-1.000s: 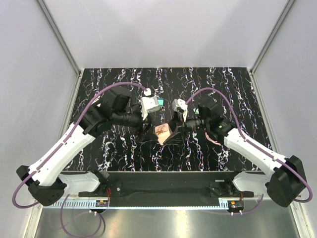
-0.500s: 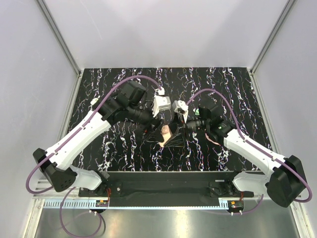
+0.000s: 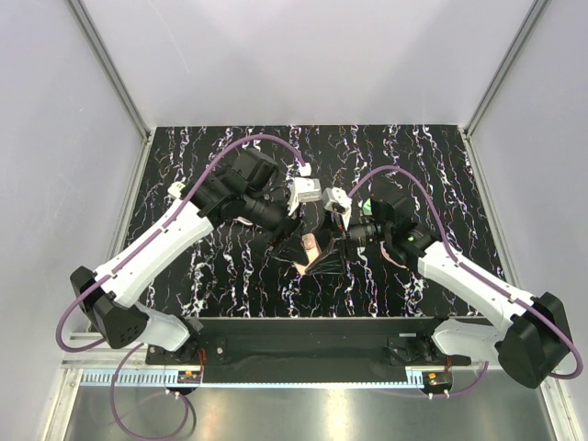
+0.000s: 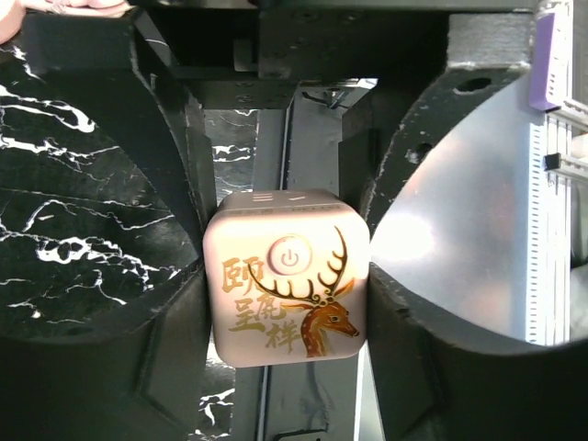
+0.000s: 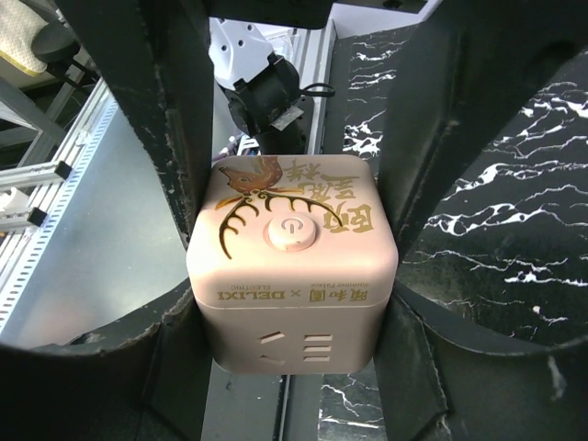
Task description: Insert the plug
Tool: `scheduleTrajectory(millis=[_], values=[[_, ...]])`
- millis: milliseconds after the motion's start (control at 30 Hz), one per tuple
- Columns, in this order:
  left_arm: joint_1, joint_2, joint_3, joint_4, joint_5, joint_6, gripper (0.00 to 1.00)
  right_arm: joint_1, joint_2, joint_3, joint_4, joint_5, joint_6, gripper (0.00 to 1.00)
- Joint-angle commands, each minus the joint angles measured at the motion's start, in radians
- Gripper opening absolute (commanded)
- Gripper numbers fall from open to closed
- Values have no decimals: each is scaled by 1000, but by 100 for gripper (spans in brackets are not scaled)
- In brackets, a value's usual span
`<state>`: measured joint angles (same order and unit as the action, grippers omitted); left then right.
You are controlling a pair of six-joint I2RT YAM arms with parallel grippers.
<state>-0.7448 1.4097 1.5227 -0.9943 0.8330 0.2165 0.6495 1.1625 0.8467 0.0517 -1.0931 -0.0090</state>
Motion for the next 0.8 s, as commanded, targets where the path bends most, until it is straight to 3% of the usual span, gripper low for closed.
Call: scheduleTrajectory(millis=[0,33,133,167,233,300,333,433,467,767], values=[[1,21,31,42,81,0,46,15,-23,12,42,-47,-17,0],[1,21,28,42,75,-3,28,15,-24,9,42,-42,-20,0],[1,14,13,40,29,-5,3,15,-32,8,39,-19,-19,1],[1,14,7,39,12,-5,0,13,-38,9,39,-1,-16,9],[4,11,5,37,-79,-15,0,13,-43,9,31,56,-12,42],[16,6,1,36,-162,-20,0,13,-66,11,19,109,-9,61],[27,3,-4,36,-178,-20,0,13,-78,11,16,131,0,77],[91,-18,-16,37,-256,-25,0,15,-148,15,-16,189,3,88],[108,-28,-33,40,-280,-23,0,13,-188,21,-30,202,29,98],[395,-35,-55,150,-503,52,0,13,-425,-50,-95,363,80,100]])
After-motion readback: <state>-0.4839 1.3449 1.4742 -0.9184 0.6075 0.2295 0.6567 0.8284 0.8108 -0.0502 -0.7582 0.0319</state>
